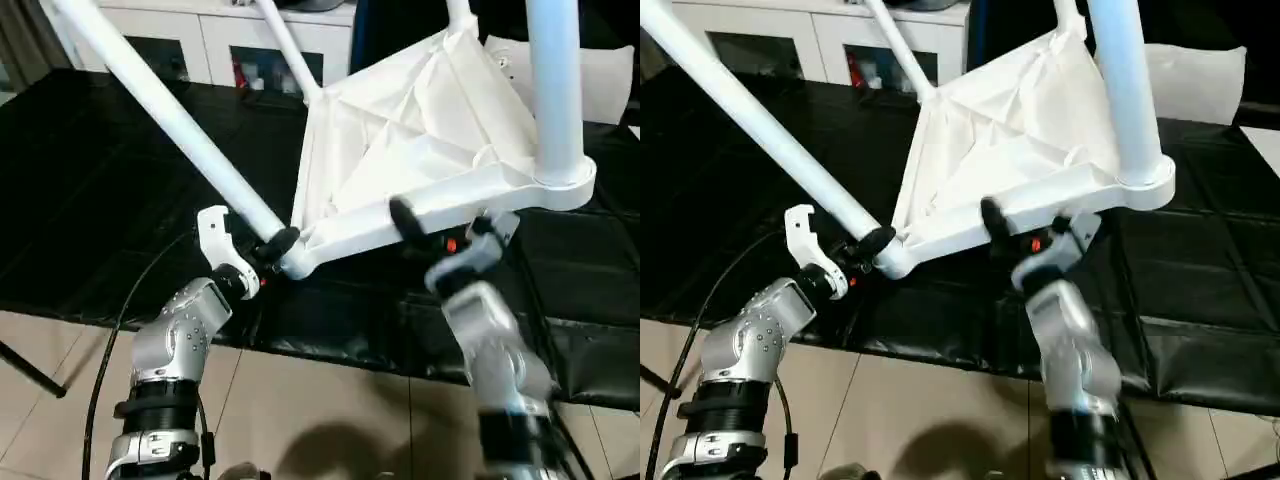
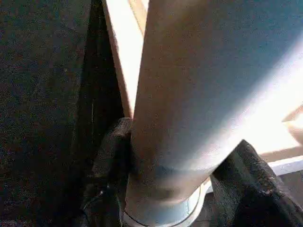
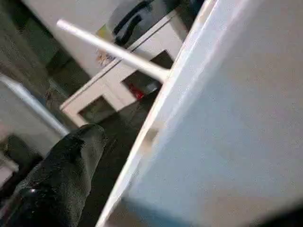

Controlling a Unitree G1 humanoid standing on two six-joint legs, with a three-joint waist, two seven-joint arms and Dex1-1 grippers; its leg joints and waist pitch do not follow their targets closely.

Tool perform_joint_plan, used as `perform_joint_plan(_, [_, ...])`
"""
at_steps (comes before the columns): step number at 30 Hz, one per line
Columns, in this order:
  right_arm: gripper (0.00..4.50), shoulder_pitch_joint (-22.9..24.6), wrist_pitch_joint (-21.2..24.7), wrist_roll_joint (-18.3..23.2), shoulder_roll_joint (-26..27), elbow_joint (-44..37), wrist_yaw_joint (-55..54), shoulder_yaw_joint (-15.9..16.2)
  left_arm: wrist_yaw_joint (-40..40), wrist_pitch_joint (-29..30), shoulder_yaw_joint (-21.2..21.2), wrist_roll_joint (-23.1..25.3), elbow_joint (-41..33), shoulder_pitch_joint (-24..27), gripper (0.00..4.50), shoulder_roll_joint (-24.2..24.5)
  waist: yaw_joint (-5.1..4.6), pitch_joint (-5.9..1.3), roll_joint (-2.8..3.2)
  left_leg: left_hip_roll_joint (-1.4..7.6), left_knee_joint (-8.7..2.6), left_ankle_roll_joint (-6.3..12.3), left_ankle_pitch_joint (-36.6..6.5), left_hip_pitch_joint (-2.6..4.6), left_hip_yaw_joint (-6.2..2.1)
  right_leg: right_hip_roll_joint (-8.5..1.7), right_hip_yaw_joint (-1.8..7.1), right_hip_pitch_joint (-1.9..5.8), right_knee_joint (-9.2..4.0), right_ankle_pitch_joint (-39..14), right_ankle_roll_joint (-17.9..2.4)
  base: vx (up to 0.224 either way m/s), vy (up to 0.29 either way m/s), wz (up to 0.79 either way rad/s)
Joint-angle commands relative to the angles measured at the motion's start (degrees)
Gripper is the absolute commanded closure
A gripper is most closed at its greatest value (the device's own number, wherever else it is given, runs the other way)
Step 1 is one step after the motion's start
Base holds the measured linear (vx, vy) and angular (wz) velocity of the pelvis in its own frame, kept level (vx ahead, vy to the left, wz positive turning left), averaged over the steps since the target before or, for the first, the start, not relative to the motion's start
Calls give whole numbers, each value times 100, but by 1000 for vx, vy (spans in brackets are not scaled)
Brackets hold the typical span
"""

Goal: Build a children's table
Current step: Flip table

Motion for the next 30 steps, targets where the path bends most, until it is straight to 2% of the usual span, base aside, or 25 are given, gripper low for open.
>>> perform_joint_plan(1, [19, -167, -128, 202, 78, 195, -146, -197, -90, 255, -20, -249, 175, -27, 241, -93, -14, -324, -22, 296, -417, 123, -746, 83, -60, -620, 311, 248, -480, -476, -972, 0, 0, 0])
perform_joint_plan(3, [40, -332, -226, 341, 172, 370, -201, -346, -127, 234, -66, -208, 182, -37, 241, -72, -13, -331, -10, 305, -416, 113, -714, 86, -59, -612, 313, 237, -474, -448, -938, 0, 0, 0])
perform_joint_plan(4, [40, -402, -267, 403, 214, 434, -193, -390, -149, 233, -94, -193, 184, -34, 241, -67, -7, -338, 17, 305, -414, 121, -692, 87, -58, -616, 313, 241, -467, -361, -943, 0, 0, 0])
perform_joint_plan(6, [57, -505, -336, 438, 262, 551, -212, -434, -181, 243, -129, -170, 190, -28, 241, -64, -15, -337, 4, 309, -421, 114, -680, 87, -60, -605, 305, 245, -462, -293, -945, 0, 0, 0])
perform_joint_plan(7, [68, -584, -377, 454, 305, 642, -242, -461, -225, 258, -189, -135, 195, -21, 241, -48, -18, -335, 20, 307, -422, 104, -673, 83, -60, -606, 306, 244, -459, -248, -953, 0, 0, 0])
perform_joint_plan(11, [100, -783, -492, 518, 407, 854, -332, -556, -323, 266, -349, -56, 199, -11, 241, -16, -24, -333, 7, 299, -424, 76, -755, 85, -52, -613, 312, 252, -472, -385, -944, 0, 0, 0])
perform_joint_plan(17, [142, -911, -584, 544, 416, 1011, -321, -595, -349, 224, -457, 31, 201, 0, 241, 25, -33, -333, -4, 292, -420, 109, -707, 77, -44, -614, 306, 256, -476, -364, -943, 0, 0, 0])
perform_joint_plan(18, [156, -921, -597, 551, 411, 1030, -318, -597, -353, 215, -472, 49, 203, 3, 241, 32, -39, -332, -38, 292, -419, 114, -707, 75, -40, -607, 308, 258, -476, -387, -933, 0, 0, 0])
perform_joint_plan(19, [168, -921, -597, 551, 411, 1030, -318, -597, -353, 215, -472, 49, 203, 3, 241, 32, -37, -329, -20, 292, -424, 119, -708, 77, -44, -609, 306, 253, -476, -442, -928, 0, 0, 0])
perform_joint_plan(21, [174, -936, -605, 566, 393, 1053, -315, -613, -361, 173, -507, 94, 229, 23, 241, 62, -48, -328, -19, 298, -426, 113, -729, 81, -44, -608, 305, 244, -480, -505, -920, 0, 0, 0])
perform_joint_plan(24, [209, -941, -623, 577, 378, 1066, -312, -617, -356, 150, -526, 108, 243, 30, 241, 88, -55, -327, -13, 294, -423, 120, -712, 75, -41, -607, 306, 244, -480, -472, -931, 0, 0, 0])
perform_joint_plan(30, [237, -952, -663, 596, 347, 1082, -310, -622, -389, 84, -570, 190, 302, 19, 241, 152, -63, -332, -19, 294, -420, 153, -684, 76, -35, -612, 307, 244, -481, -439, -928, 0, 0, 0])
